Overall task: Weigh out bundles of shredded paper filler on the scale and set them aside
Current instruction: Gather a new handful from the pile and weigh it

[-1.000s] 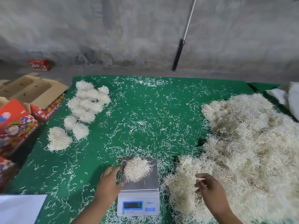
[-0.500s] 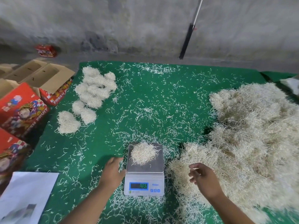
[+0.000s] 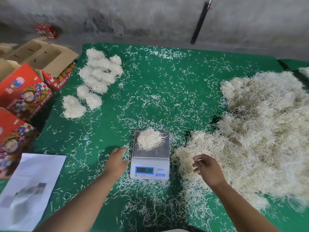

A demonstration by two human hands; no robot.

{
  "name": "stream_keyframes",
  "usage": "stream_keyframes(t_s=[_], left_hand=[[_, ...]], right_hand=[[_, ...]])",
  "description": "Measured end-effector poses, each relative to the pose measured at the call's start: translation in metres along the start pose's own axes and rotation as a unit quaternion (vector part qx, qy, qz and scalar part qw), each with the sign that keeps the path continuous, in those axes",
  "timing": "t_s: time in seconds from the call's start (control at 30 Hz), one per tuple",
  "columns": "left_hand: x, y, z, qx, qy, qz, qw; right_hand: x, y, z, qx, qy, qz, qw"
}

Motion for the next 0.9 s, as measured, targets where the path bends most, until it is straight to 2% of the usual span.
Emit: stream_keyframes(t_s=[0.3,0.47,0.6,0.9], left_hand=[[0.009,-0.011,-0.014,-0.008,-0.002,0.001,1.0],[0.029,-0.021,-0.021,-0.034,-0.02,0.072,0.997],[0.052,-0.029,-0.038,-0.039,-0.045,0.076,0.995],[0.1,-0.053,-0.083,-0.067,-0.099,-0.035,0.992]], right_hand=[[0.008,-0.002,0.003,0.0,-0.001,0.003,1.0],[0.015,-0.002,0.006,0.0,0.002,0.006,1.0],[0.026,-0.008,0.01,-0.009,-0.01,0.011,1.0],[0.053,-0.01,0.031,-0.021,-0.03,0.021,0.999]])
Point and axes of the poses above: each hand's wrist, its own z-axis away from the middle knuckle, its own y-axis out of the back of the hand, x = y × z, the point moved 5 cm from there along -z, towards the middle knuckle, and after that the axes turned 12 degrees about z, right-handed, at the moved point
